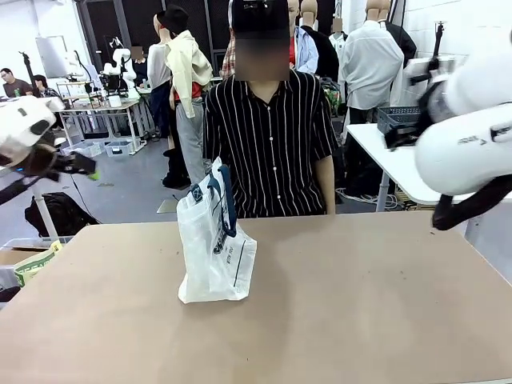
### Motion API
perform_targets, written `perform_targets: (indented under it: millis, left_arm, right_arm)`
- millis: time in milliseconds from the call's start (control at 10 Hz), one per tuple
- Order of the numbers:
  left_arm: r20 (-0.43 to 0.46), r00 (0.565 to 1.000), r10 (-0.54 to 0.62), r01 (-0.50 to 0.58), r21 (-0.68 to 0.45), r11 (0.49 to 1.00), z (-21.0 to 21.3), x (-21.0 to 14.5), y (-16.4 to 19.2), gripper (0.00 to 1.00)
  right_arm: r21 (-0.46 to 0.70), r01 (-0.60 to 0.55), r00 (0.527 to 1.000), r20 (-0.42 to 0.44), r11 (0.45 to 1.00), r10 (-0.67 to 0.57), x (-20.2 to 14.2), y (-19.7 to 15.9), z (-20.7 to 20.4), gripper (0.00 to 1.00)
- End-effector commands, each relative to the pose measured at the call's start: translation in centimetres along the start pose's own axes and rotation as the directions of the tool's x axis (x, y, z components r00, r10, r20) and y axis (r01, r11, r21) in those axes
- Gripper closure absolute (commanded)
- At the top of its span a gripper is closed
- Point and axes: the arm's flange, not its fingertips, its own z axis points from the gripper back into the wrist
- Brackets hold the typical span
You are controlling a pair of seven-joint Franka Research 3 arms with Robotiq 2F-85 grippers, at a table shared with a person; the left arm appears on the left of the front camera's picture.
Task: Transfer purchased items from the store into the shopping bag.
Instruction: Open the Reusable shopping bag in the center of the table.
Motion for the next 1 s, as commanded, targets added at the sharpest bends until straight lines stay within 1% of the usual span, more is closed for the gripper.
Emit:
perform_targets:
  millis: [0,100,200,400,500,600,800,900]
  left_arm:
    - [-0.045,0.999,-0.021,0.013,-0.177,0.984,-1.8,0.9,0.4,0.0]
    - [-0.088,0.995,-0.035,0.026,-0.109,0.994,-2.4,0.7,0.0,0.0]
    - [-0.007,1.0,-0.011,0.01,-0.081,0.997,-0.7,0.5,-2.0,0.0]
    - [-0.007,1.0,-0.011,0.01,-0.081,0.997,-0.7,0.5,-2.0,0.0]
    - [-0.033,0.999,-0.018,0.015,-0.107,0.994,-1.5,0.5,-2.6,0.0]
    - [0.018,1.0,-0.007,0.011,-0.201,0.98,-2.5,2.0,-3.8,0.0]
    - [0.028,0.998,-0.06,0.066,-0.313,0.947,-4.9,5.9,-7.0,0.0]
    - [0.022,0.996,-0.086,0.088,-0.383,0.92,-5.9,7.5,-8.6,0.0]
  right_arm:
    - [0.104,-0.036,0.999,-0.033,0.994,0.04,0.5,1.5,-0.5,0.0]
    - [0.073,-0.053,0.997,-0.046,0.996,0.056,0.3,1.4,-0.8,0.0]
    - [0.057,-0.024,1.0,-0.005,0.998,0.025,0.3,2.7,0.1,0.0]
    - [0.057,-0.024,1.0,-0.005,0.998,0.025,0.3,2.7,0.1,0.0]
    - [0.057,-0.024,1.0,-0.005,0.998,0.025,0.3,2.7,0.1,0.0]
    - [0.07,-0.026,1.0,-0.013,0.997,0.027,0.4,2.9,0.0,0.0]
    - [0.168,-0.027,0.997,-0.066,0.985,0.038,3.6,7.9,-1.5,0.0]
    - [0.2,-0.023,0.994,-0.099,0.979,0.044,4.8,10.0,-2.0,0.0]
